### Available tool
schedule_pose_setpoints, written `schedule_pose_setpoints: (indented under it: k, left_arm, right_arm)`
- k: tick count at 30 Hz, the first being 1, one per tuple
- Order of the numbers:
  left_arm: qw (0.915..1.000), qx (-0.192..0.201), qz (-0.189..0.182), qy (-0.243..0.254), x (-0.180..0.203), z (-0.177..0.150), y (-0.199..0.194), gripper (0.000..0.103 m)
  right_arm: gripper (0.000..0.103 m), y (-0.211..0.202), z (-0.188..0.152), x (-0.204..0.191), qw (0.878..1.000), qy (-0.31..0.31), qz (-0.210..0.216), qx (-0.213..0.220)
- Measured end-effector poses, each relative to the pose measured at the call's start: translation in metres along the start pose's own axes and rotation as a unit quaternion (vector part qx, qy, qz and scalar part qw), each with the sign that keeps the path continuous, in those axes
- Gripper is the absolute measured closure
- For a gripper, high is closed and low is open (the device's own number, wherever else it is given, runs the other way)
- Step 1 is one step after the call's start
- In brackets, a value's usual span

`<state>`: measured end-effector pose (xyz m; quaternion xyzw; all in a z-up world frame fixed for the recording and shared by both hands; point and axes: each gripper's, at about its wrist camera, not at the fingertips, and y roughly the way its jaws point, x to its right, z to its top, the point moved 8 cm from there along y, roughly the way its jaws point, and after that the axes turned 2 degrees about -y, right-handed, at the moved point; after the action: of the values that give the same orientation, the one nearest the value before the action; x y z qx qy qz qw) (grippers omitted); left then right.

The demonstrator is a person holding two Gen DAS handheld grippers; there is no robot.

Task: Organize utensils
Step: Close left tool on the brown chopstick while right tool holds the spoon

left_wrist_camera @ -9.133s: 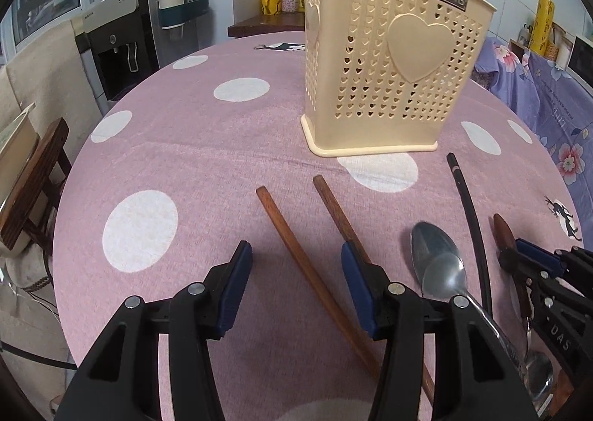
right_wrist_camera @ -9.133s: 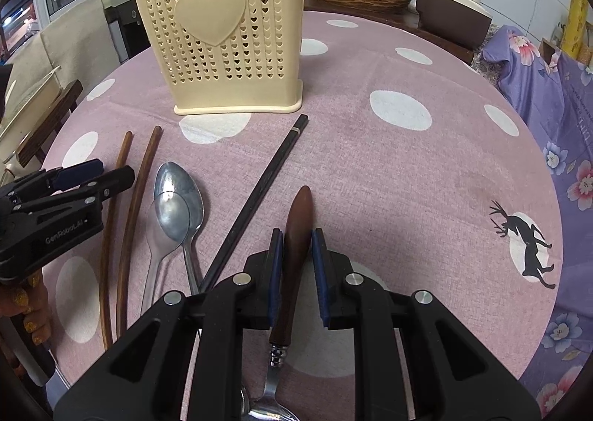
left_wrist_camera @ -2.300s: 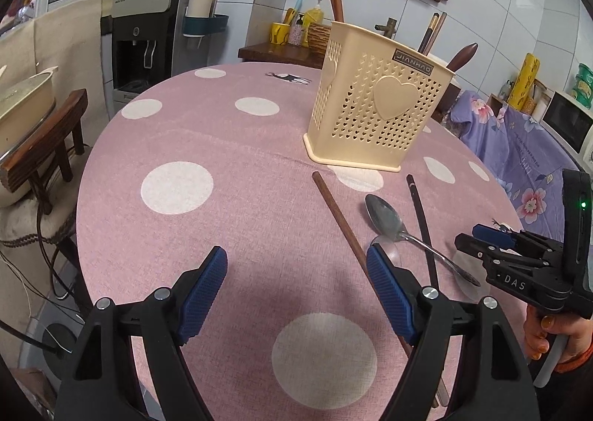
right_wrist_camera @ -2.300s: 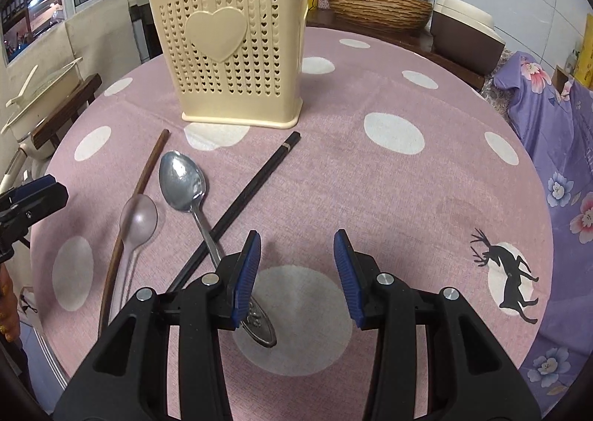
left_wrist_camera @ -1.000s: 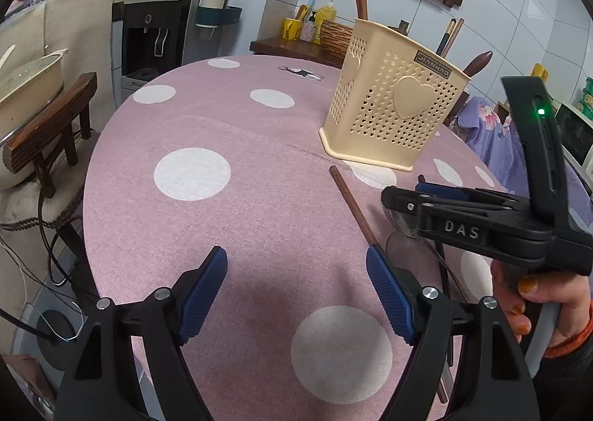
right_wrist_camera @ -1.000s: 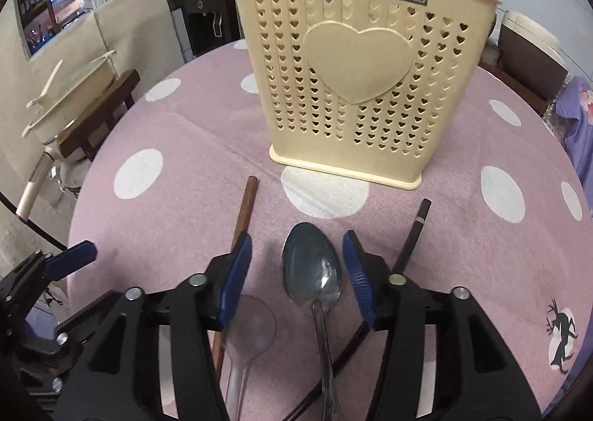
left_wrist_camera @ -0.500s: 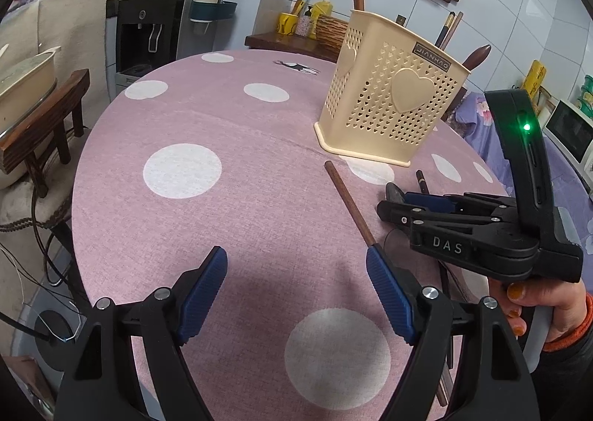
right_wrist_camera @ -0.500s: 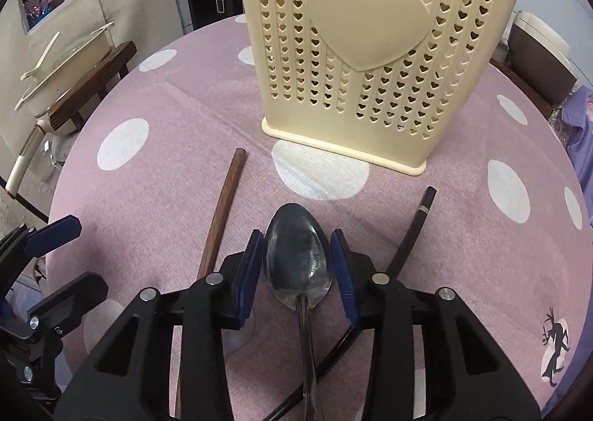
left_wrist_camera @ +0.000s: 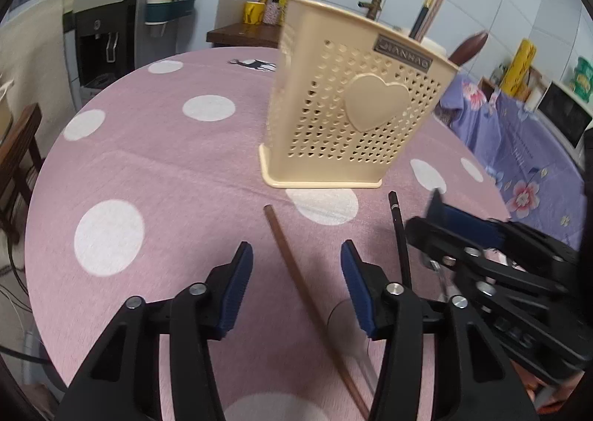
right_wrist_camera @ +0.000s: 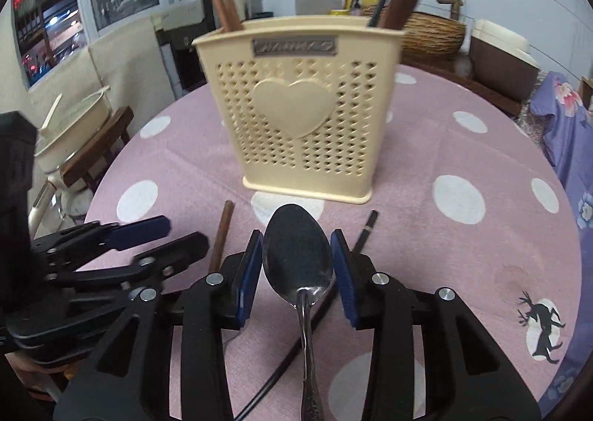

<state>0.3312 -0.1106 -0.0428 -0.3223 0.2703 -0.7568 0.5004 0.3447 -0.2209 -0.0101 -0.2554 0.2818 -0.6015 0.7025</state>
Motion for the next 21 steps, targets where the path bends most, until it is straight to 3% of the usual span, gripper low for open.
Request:
schedule_pose_setpoints:
  k: [2,9,12,19,21]
  left_arm:
    - [0.9998,-0.012,0.014,0.005,0.003,0.0,0.011,0.063]
    - [0.9983,-0.038,0.045,0.006,-0.002,-0.005,0.033,0.067]
    - [0.9975,-0.036,0.058,0.017,0.0,-0.002,0.036,0.07]
    - [0.9953,-0.032,0.086,0.031,-0.001,0.002,0.041,0.091]
    - [0.9956,-0.028,0.085,0.03,-0.002,0.003,0.041,0.092]
  right_arm:
    - [0.065,-0.009,0.001,0.009,1.0,0.011,-0.005,0.012]
    - [0.065,-0.033,0.008,0.027,0.999,0.034,-0.015,0.038]
    - [0.065,-0.038,0.009,0.028,0.998,0.039,-0.015,0.044]
    - [0.065,-0.04,0.005,0.021,0.998,0.037,-0.007,0.043]
    - [0.065,-0.041,0.005,0.019,0.998,0.035,-0.007,0.043]
